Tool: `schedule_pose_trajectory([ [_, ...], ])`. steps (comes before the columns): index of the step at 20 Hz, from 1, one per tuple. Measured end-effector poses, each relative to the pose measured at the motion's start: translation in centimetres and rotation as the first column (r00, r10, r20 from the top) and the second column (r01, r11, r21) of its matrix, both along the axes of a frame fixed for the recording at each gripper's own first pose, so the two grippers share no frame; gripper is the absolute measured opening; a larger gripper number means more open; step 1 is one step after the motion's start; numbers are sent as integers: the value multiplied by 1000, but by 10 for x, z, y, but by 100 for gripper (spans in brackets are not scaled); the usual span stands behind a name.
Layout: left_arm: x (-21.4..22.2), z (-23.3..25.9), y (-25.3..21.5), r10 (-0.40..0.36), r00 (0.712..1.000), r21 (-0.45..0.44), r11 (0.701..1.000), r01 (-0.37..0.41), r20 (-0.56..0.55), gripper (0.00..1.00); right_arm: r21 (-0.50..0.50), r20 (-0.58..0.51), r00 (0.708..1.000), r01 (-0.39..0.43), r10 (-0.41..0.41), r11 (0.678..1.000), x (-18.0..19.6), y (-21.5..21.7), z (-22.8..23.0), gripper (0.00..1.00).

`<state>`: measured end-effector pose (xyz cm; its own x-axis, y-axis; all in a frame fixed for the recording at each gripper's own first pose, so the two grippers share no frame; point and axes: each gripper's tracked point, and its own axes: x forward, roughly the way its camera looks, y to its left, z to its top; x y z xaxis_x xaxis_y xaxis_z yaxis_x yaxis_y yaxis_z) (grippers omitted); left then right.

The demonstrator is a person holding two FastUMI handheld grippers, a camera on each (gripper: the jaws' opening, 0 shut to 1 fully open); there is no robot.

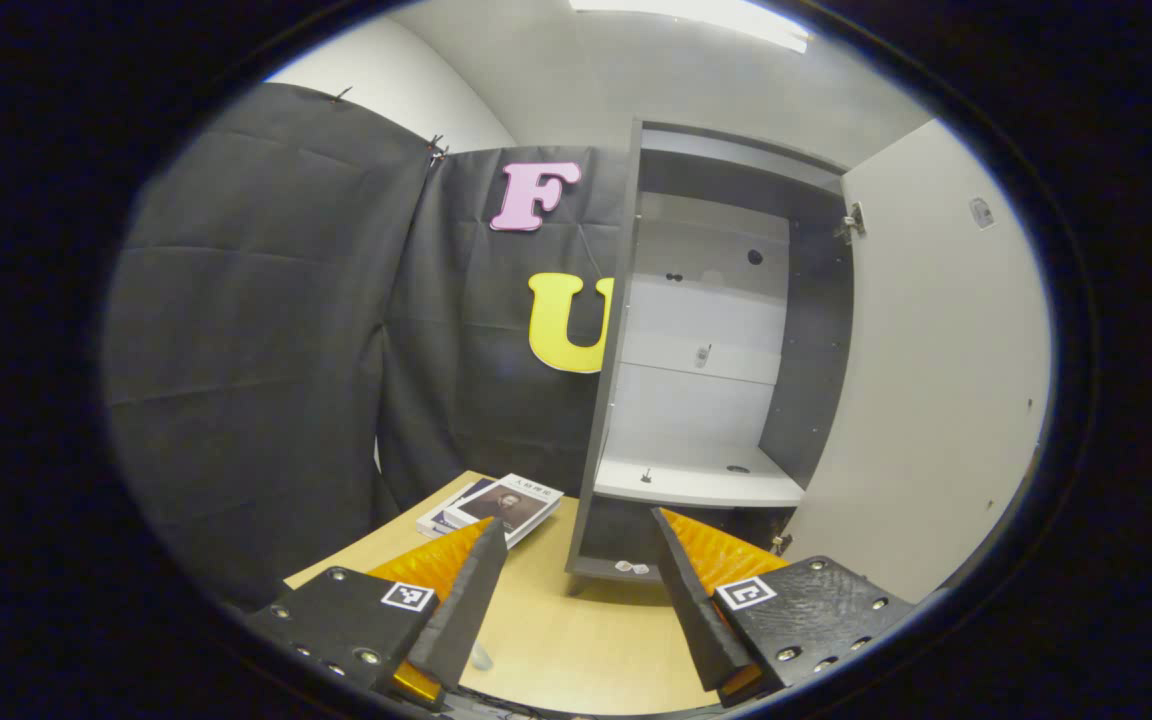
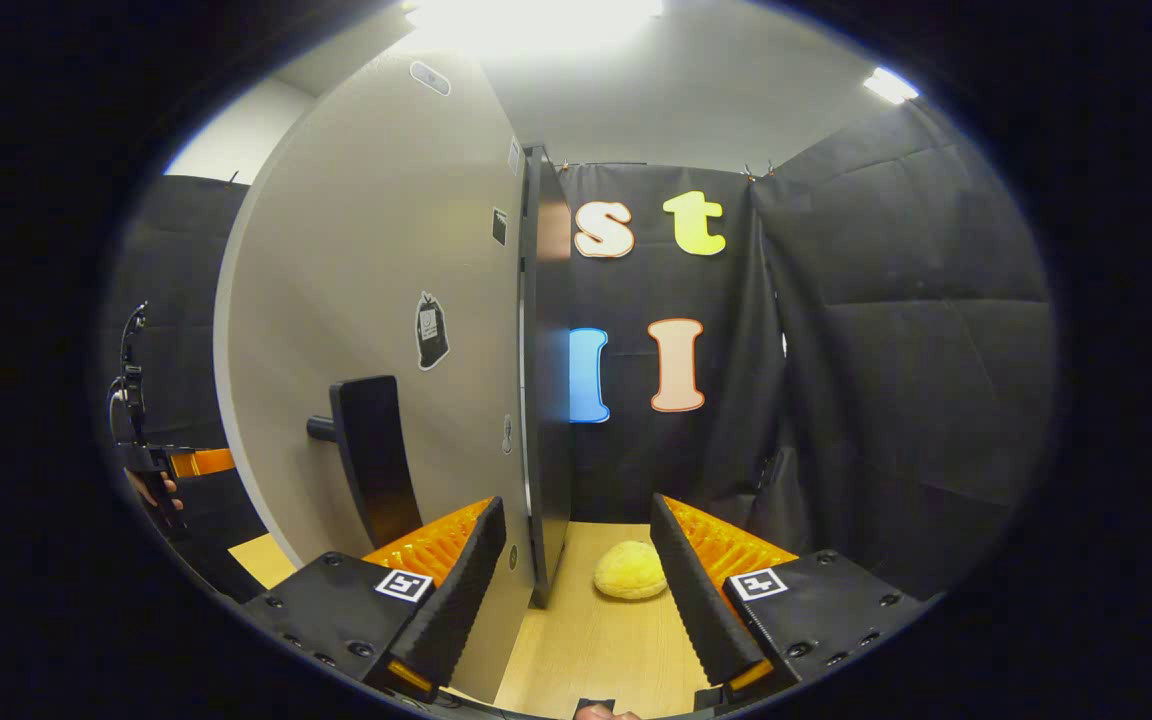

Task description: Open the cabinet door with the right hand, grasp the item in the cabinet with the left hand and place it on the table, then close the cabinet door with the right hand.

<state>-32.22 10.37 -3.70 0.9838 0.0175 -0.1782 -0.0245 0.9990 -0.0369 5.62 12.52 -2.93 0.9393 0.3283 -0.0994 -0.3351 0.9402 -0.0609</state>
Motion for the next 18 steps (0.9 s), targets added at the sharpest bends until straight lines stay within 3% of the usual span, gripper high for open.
schedule_pose_trajectory([
  [7, 29, 2, 62, -62, 998, 25, 998, 62, -26, 87, 47, -34, 988, 150, -148, 988, -17, 30, -8, 92],
  [8, 32, 2, 70, -70, 997, 24, 997, 71, -27, 87, 50, -31, 988, 154, -152, 987, -21, 39, -7, 88],
  [12, 33, -2, 98, -92, 995, 43, 995, 94, -30, 87, 46, -34, 988, 153, -152, 987, -36, 78, -13, 88],
  [13, 33, -2, 106, -95, 995, 55, 994, 96, -27, 87, 46, -31, 988, 153, -152, 987, -39, 87, -13, 92],
  [16, 31, -8, 122, -124, 992, 52, 991, 125, -29, 87, 54, -36, 989, 144, -143, 988, -35, 114, -15, 89],
  [18, 29, -14, 134, -133, 990, 32, 990, 134, -35, 87, 40, -28, 991, 135, -134, 990, -38, 129, -15, 92],
])
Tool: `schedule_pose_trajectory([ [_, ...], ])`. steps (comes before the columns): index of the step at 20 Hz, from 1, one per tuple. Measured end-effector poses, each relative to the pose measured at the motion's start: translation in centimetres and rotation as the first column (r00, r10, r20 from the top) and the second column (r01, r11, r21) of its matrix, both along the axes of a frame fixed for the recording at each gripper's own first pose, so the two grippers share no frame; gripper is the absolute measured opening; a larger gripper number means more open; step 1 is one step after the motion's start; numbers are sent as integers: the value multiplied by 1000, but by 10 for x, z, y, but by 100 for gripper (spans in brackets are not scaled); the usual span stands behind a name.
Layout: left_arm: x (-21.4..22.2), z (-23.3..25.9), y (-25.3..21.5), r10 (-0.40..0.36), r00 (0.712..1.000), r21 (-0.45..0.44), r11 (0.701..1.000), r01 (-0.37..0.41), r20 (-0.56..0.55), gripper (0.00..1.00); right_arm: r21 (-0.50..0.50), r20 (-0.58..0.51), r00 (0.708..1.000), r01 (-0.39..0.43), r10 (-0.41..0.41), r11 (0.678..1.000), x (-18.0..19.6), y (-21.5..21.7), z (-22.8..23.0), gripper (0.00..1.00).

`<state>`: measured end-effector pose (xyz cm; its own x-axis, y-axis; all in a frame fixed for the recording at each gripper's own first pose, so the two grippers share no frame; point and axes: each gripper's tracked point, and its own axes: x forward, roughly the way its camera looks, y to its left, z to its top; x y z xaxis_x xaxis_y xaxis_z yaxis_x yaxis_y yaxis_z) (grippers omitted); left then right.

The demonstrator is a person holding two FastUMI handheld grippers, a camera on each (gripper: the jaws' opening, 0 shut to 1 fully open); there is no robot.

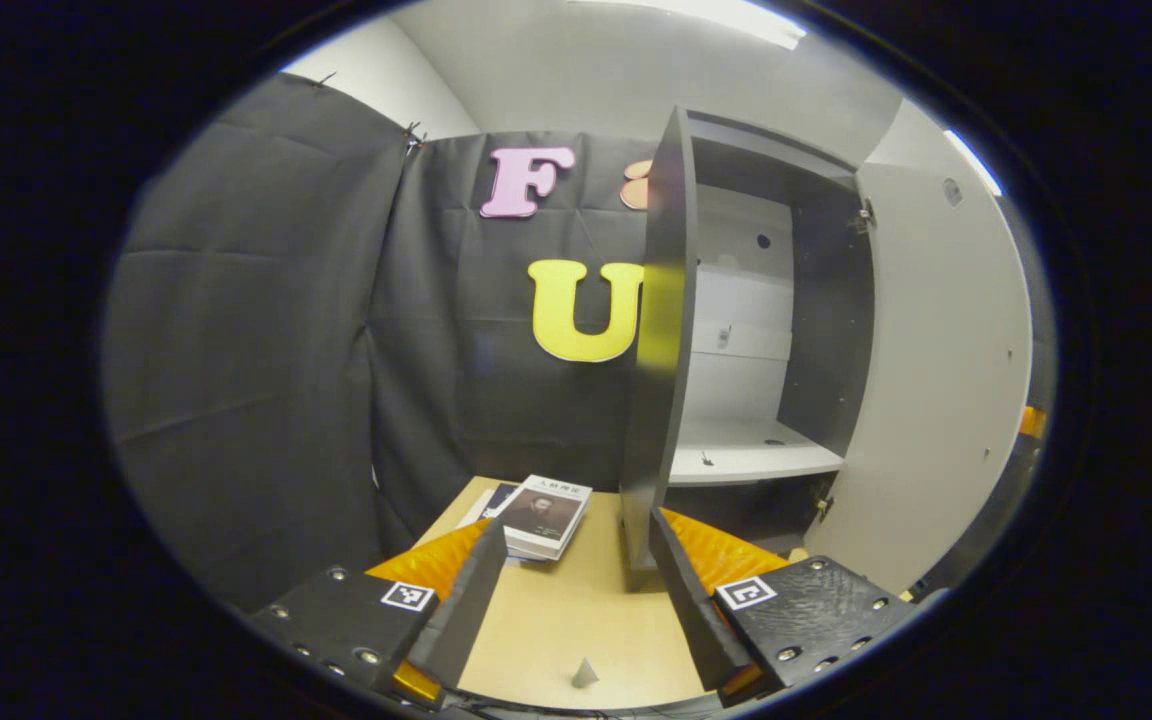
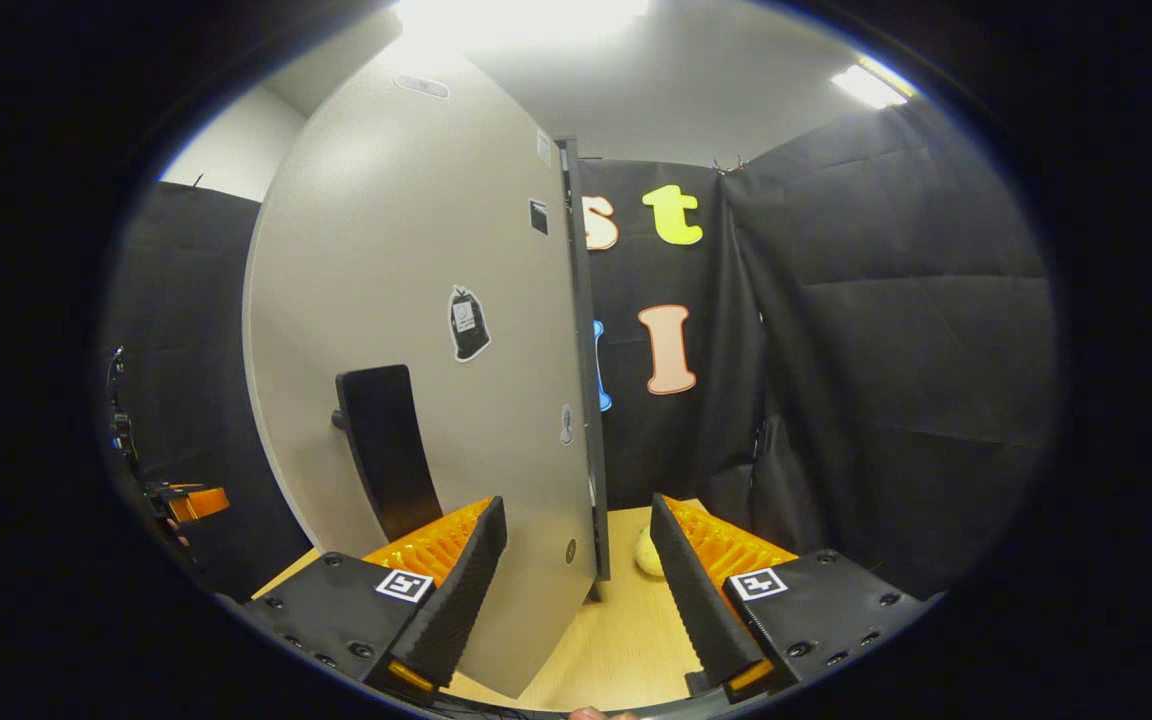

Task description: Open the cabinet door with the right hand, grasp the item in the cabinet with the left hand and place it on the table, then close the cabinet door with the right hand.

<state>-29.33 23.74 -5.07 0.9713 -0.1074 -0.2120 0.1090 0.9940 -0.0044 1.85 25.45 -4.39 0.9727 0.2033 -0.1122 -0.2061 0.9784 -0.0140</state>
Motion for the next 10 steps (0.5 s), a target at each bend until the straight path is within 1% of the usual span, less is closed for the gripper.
schedule_pose_trajectory([
  [1, -1, 0, 6, -4, 1000, -10, 1000, 4, -1, 87, -12, 4, 1000, -1, 1, 1000, -2, 7, 0, 89],
  [2, -1, 0, 11, -7, 1000, -16, 1000, 7, 0, 87, -17, 5, 1000, 2, -2, 1000, -2, 14, -2, 88],
  [4, 1, -3, 22, -11, 1000, -18, 1000, 11, -1, 87, -2, -22, 1000, 11, -11, 1000, -1, 28, -8, 89],
  [5, 1, -6, 27, -13, 1000, -17, 1000, 13, -6, 87, 13, -48, 999, 15, -15, 1000, 0, 34, -14, 92],
  [6, 1, -8, 31, -16, 1000, -22, 1000, 16, -13, 87, 30, -62, 998, 17, -15, 999, 0, 41, -17, 89],
  [7, 1, -11, 32, -22, 999, -33, 999, 22, -24, 87, 46, -64, 998, 14, -11, 999, 2, 51, -15, 89],
  [8, 1, -12, 34, -28, 999, -39, 999, 27, -28, 87, 50, -67, 998, 7, -4, 999, 5, 61, -15, 92],
  [9, 2, -13, 38, -28, 999, -37, 999, 27, -31, 87, 48, -67, 998, 0, 3, 999, 7, 69, -16, 89],
  [10, 4, -15, 42, -30, 999, -32, 999, 28, -35, 87, 39, -68, 998, -9, 11, 999, 9, 77, -16, 94],
])
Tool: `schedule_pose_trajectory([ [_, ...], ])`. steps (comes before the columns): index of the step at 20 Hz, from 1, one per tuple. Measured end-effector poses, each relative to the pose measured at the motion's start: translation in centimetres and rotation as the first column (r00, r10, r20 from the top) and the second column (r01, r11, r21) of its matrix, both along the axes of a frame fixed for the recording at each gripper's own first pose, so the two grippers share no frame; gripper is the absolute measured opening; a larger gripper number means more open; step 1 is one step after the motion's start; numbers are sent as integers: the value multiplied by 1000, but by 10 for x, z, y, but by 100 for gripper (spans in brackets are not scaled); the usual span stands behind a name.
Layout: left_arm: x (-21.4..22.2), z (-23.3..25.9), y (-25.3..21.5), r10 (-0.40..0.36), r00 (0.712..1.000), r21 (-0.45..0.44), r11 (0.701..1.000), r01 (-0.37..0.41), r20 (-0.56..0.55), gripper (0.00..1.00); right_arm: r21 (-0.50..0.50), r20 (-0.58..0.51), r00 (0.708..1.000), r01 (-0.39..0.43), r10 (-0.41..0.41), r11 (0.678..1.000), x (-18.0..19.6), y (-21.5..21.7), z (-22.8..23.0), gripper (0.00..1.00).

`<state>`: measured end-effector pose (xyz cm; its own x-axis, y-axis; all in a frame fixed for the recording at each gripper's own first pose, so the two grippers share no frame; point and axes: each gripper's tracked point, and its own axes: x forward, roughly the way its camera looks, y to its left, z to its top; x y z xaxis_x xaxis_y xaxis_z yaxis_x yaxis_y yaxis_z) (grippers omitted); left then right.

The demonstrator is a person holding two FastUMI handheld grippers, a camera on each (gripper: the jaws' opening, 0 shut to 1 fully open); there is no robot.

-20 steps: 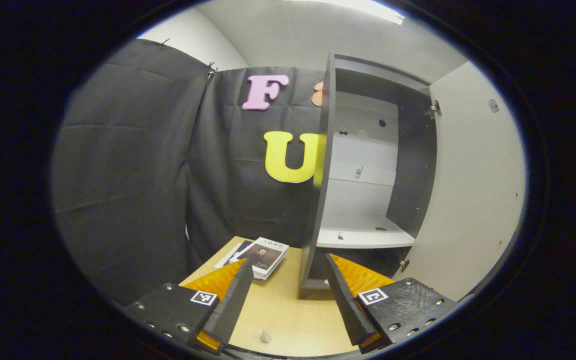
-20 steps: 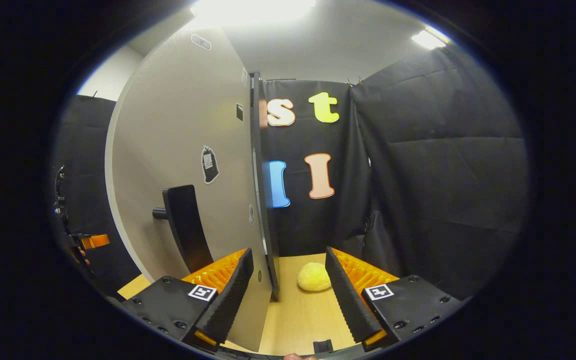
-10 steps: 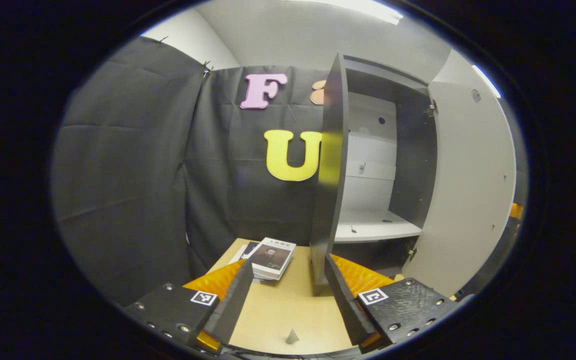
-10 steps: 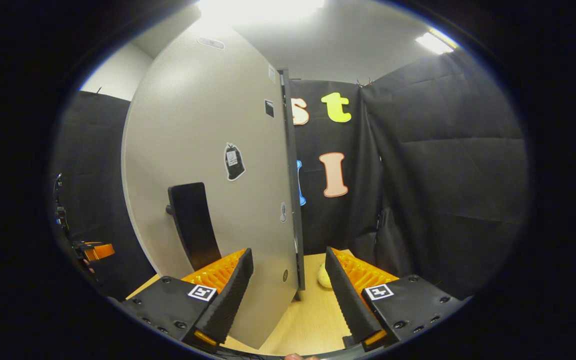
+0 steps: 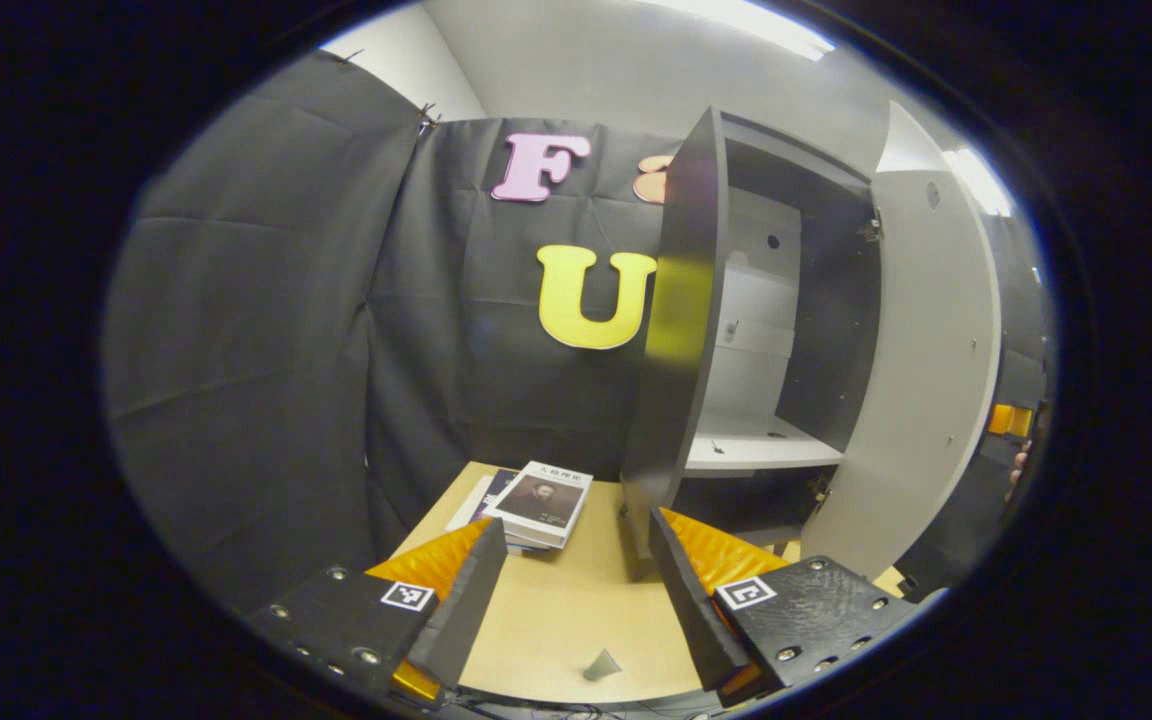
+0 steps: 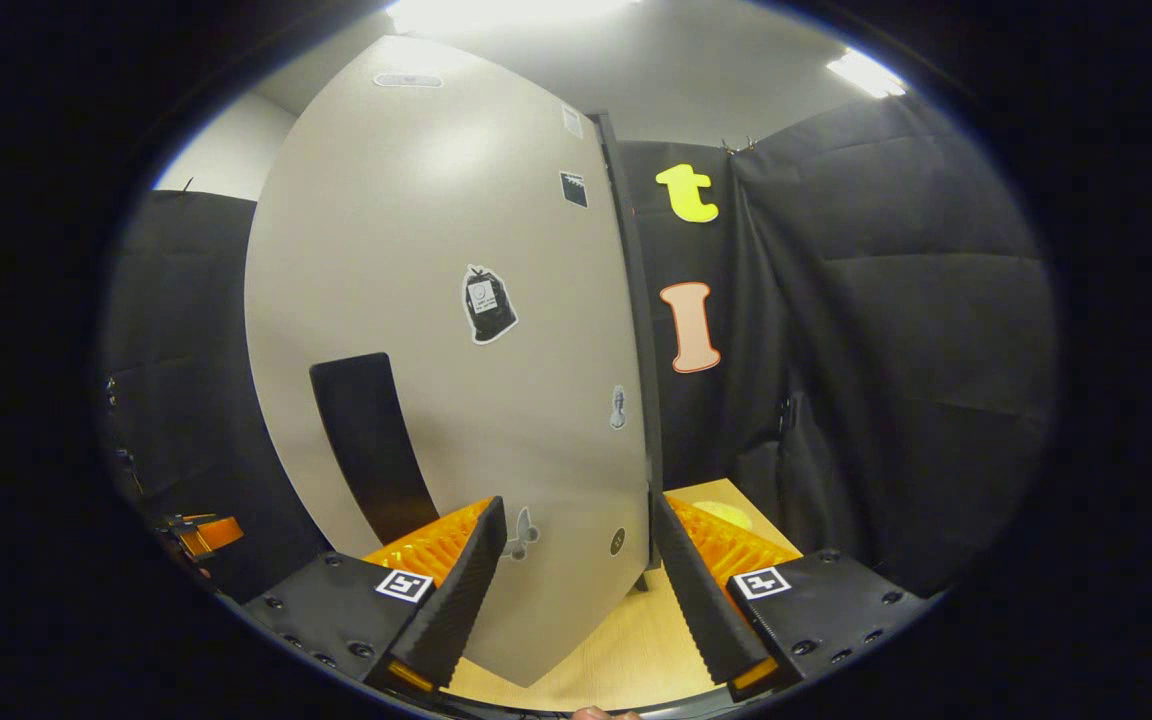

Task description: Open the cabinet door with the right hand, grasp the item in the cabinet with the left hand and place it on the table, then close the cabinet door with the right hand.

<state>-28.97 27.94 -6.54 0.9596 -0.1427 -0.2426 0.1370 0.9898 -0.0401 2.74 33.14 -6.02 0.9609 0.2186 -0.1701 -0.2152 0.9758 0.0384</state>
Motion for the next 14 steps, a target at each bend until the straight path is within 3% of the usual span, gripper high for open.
schedule_pose_trajectory([
  [1, 1, -1, 3, 0, 1000, 4, 1000, 0, -3, 87, -5, 3, 1000, -9, 9, 1000, 1, 9, 0, 89],
  [2, 1, -2, 4, -1, 1000, 6, 1000, 1, -5, 87, -6, 2, 1000, -19, 19, 1000, 6, 17, -2, 96],
  [7, 5, -15, 5, -7, 999, -28, 1000, 6, -44, 87, 105, -62, 994, -79, 86, 991, 31, 66, -14, 96],
  [11, 7, -15, 1, -3, 999, -36, 999, 1, -52, 87, 42, -37, 992, -122, 123, 992, 48, 83, -3, 97],
  [14, 9, -12, -12, 1, 999, -33, 999, -3, -43, 87, 49, -14, 988, -151, 152, 987, 54, 81, 8, 96],
])
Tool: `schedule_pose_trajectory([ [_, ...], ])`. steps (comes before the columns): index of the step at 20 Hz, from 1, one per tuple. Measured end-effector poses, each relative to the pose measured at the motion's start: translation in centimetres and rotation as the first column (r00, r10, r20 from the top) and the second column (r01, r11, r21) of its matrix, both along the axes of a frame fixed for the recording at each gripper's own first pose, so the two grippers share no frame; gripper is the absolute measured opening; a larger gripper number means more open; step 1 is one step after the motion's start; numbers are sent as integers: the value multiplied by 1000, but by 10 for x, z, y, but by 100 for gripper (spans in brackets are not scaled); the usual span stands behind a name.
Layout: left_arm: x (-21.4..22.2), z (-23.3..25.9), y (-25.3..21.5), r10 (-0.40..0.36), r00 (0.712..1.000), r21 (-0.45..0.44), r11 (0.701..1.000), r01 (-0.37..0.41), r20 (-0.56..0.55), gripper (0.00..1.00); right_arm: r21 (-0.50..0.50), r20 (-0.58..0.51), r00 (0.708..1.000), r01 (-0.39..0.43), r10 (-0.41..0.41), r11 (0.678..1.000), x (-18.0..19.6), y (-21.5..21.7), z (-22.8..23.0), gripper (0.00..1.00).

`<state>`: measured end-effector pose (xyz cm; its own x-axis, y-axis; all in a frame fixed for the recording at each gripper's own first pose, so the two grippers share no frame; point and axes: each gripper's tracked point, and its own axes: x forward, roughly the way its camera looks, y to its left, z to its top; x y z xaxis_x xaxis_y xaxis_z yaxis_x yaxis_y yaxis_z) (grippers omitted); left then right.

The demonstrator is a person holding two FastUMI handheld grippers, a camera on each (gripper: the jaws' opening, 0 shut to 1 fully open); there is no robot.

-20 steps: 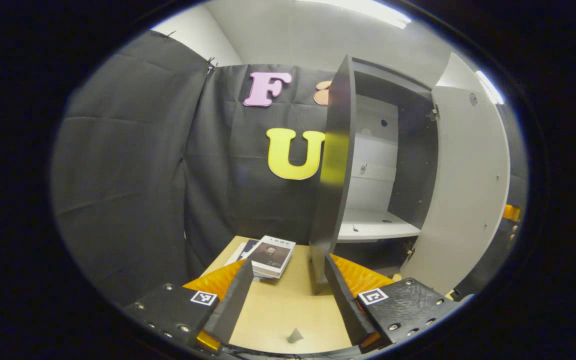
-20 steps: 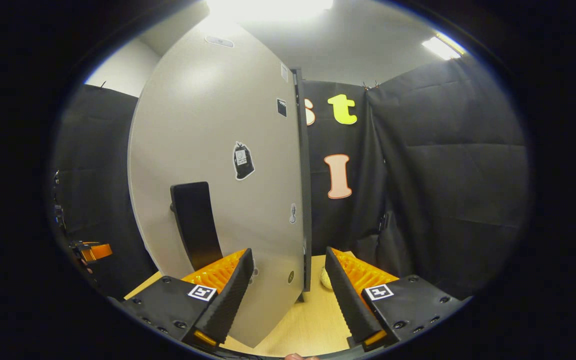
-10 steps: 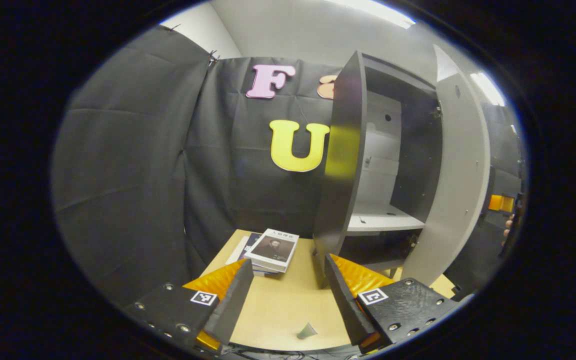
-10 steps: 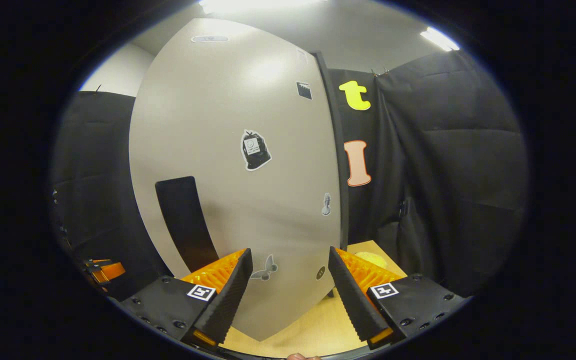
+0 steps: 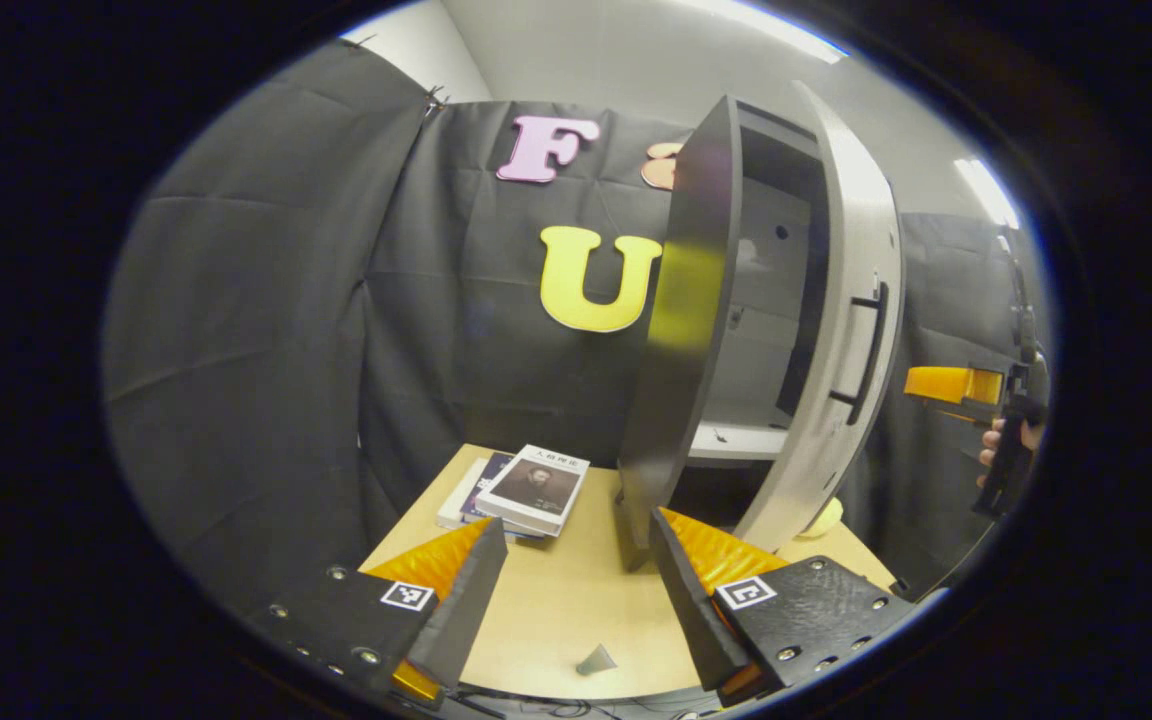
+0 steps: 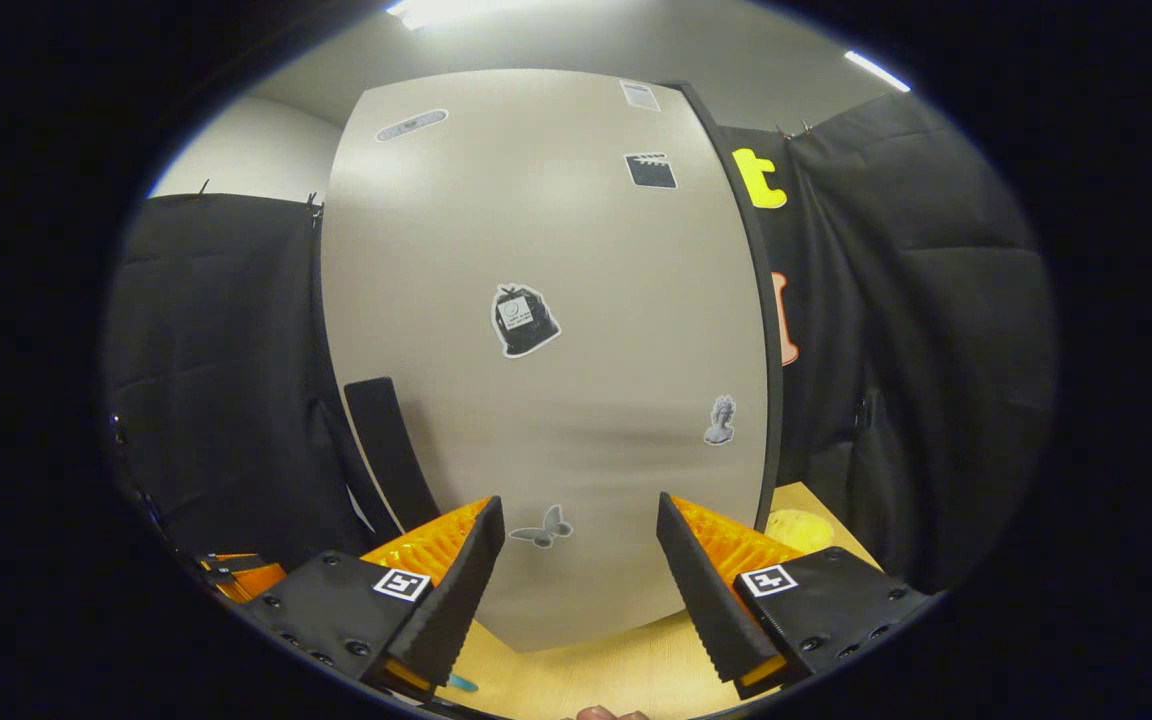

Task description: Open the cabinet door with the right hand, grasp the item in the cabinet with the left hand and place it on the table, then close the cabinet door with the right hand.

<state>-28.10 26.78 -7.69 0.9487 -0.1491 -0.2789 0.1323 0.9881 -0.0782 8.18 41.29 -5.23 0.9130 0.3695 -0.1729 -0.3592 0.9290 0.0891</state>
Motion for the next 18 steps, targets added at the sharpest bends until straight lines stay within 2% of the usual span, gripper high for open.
schedule_pose_trajectory([
  [1, 1, 2, -6, 1, 1000, 5, 1000, -1, 4, 87, 2, 1, 1000, -6, 6, 1000, 1, -3, 1, 97],
  [2, 2, 7, -11, 4, 1000, 12, 1000, -5, 13, 87, 0, 4, 1000, -8, 8, 1000, 2, -7, 3, 92],
  [4, 1, 18, -25, 14, 999, 25, 1000, -15, 37, 87, -14, 19, 1000, 0, 0, 1000, 8, -29, 8, 92],
  [8, -11, 38, -59, 37, 996, 16, 999, -39, 85, 87, -18, 47, 999, 11, -10, 1000, 9, -88, 22, 92],
  [13, -26, 69, -96, 85, 988, -45, 996, -80, 127, 87, -47, 145, 989, 30, -23, 998, 21, -170, 60, 92],
  [14, -30, 79, -102, 92, 985, -32, 996, -88, 147, 87, -44, 159, 987, 25, -18, 999, 25, -183, 68, 98],
  [16, -38, 100, -110, 118, 973, 12, 992, -122, 199, 87, -36, 186, 983, 9, -2, 999, 29, -208, 81, 98],
  [18, -47, 107, -131, 110, 969, 24, 993, -118, 220, 86, -34, 202, 979, -7, 14, 999, 30, -229, 88, 98],
])
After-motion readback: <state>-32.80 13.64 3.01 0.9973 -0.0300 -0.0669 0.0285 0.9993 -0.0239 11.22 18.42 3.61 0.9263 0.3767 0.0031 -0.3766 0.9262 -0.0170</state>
